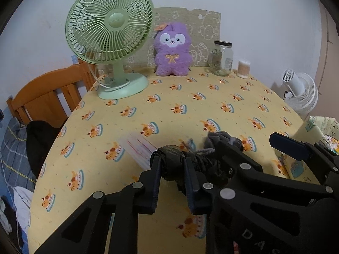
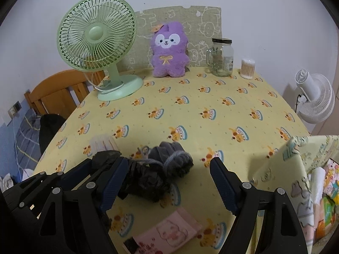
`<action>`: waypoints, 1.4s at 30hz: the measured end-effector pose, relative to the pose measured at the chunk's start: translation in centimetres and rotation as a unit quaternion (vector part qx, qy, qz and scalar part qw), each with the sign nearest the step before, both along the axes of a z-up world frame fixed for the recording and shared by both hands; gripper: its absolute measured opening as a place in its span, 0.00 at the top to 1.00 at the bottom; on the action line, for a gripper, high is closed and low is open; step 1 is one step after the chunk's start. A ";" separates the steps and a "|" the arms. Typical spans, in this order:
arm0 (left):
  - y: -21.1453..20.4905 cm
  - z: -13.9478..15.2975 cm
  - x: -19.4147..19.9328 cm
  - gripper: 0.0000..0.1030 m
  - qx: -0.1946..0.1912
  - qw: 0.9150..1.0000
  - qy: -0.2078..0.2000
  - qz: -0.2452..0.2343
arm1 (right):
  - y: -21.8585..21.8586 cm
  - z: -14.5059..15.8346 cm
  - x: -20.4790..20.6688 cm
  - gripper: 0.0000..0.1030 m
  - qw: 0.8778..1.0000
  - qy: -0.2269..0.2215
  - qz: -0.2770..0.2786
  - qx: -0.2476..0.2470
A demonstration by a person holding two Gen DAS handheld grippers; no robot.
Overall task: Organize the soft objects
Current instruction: 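Grasp the black wrapped bundle with the left gripper while the right gripper grasps the grey knit glove, then lift the black bundle and grey glove off the table with both grippers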
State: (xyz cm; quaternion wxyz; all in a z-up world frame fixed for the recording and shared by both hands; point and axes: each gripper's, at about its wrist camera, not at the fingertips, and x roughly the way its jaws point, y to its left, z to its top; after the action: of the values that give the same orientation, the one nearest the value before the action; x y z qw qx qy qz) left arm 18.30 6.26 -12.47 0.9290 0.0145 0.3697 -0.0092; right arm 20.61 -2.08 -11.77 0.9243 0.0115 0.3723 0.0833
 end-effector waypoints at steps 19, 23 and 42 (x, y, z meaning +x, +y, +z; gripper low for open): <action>-0.7 -2.2 1.5 0.82 0.019 0.999 0.024 -0.012 | 0.1 -3.6 3.2 0.58 0.999 0.047 -0.014 -0.013; -0.9 -1.9 1.2 0.83 0.023 1.000 0.017 -0.013 | 0.1 -3.3 2.8 0.71 0.999 0.042 -0.011 -0.011; -1.7 -0.6 -1.8 0.86 0.016 1.000 0.004 -0.012 | -0.5 -1.3 -0.5 0.90 0.999 0.032 0.002 -0.008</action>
State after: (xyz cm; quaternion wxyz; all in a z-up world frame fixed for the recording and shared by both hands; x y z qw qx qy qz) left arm 16.51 4.54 -13.07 0.9268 0.0337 0.3737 -0.0142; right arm 20.13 -2.61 -13.08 0.9118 0.0059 0.4024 0.0814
